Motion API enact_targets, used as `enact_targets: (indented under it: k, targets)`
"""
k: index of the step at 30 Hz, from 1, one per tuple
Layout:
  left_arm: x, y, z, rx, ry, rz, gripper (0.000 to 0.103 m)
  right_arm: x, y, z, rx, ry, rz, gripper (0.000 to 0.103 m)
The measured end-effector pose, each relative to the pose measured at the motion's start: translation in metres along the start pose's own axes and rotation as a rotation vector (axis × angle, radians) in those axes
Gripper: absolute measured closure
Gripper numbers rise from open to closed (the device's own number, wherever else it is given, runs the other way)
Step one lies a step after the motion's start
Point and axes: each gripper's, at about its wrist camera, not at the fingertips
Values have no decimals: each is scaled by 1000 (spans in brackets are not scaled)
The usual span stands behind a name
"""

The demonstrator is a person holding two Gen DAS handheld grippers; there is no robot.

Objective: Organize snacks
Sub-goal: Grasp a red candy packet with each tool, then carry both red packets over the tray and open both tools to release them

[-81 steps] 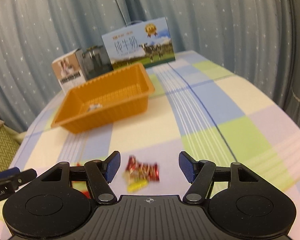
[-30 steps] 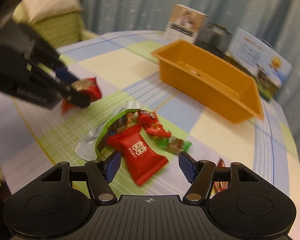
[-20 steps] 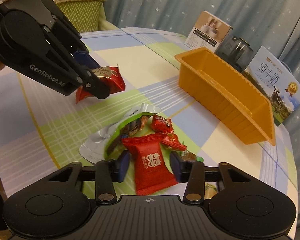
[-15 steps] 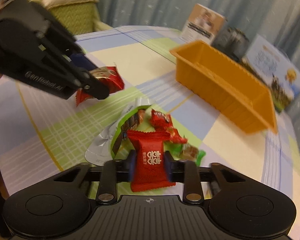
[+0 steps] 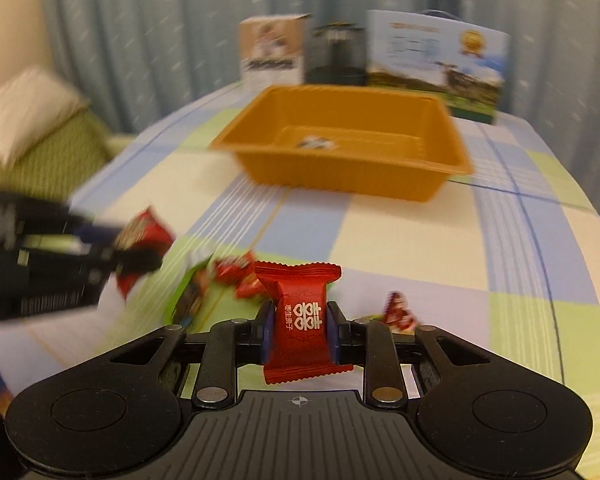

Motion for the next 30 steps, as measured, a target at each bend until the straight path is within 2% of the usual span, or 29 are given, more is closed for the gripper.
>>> enact_targets:
  k: [4,14,22,30]
  targets:
    - [1,-3,-9,36,-24,5,82,10,-12,-9,-69,-32,-1,76]
    - [-1,-4,-40,98,-71,7,82,19,-23,-39,-97,-101,8,76]
    - [-7,0,-78,137,-138,4,82,13,-39,-75,-116,-159,29,76]
    - [-26,14,-112,175,-172,-4,82,0,-53,-104,-154,-194,26,76]
Point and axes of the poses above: each gripper's, at about its wrist camera, not at the fingertips, and x roughly against the way its jaws point, y to its left, z to its underside, and after that the axes turned 10 degrees about y, right-handed
